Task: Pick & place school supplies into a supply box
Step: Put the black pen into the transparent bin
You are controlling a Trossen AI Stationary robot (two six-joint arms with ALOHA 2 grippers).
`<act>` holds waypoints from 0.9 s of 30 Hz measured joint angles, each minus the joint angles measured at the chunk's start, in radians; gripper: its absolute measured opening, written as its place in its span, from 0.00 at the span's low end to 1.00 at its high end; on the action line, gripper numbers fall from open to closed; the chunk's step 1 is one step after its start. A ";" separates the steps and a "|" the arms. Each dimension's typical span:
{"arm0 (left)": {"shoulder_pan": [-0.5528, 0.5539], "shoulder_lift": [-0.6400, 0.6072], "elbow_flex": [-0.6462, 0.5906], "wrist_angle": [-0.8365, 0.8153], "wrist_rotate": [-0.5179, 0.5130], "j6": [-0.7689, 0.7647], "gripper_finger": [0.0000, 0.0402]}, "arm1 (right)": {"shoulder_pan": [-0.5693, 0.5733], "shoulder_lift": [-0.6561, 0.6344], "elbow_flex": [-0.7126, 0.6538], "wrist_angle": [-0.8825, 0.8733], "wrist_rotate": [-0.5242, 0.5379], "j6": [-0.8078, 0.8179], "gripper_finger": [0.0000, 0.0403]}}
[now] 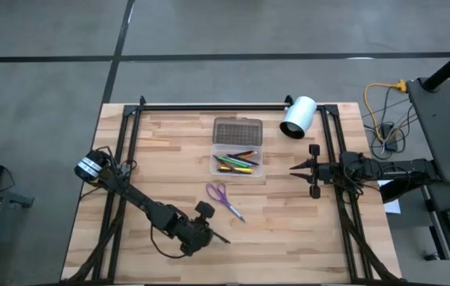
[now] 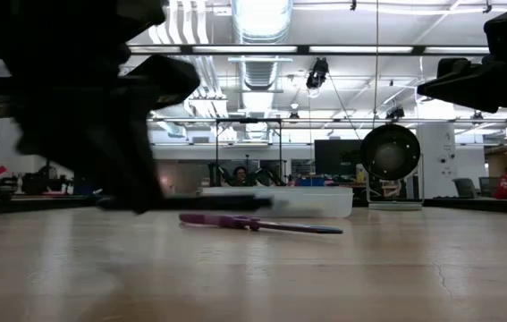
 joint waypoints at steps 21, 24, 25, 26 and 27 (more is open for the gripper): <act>0.127 -0.002 0.026 0.100 -0.430 0.276 0.02 | 0.000 0.000 0.000 0.000 0.000 0.000 0.17; 0.151 0.005 0.026 0.159 -0.525 0.323 0.02 | 0.000 0.000 0.000 0.000 0.000 0.000 0.17; 0.159 0.011 0.026 0.176 -0.561 0.342 0.02 | 0.000 0.000 0.000 0.000 0.000 0.000 0.17; 0.168 0.022 0.026 0.197 -0.597 0.365 0.02 | 0.000 0.000 0.000 0.000 0.000 0.000 0.17; 0.178 0.034 0.026 0.226 -0.630 0.395 0.02 | 0.000 0.000 0.000 0.000 0.000 0.000 0.17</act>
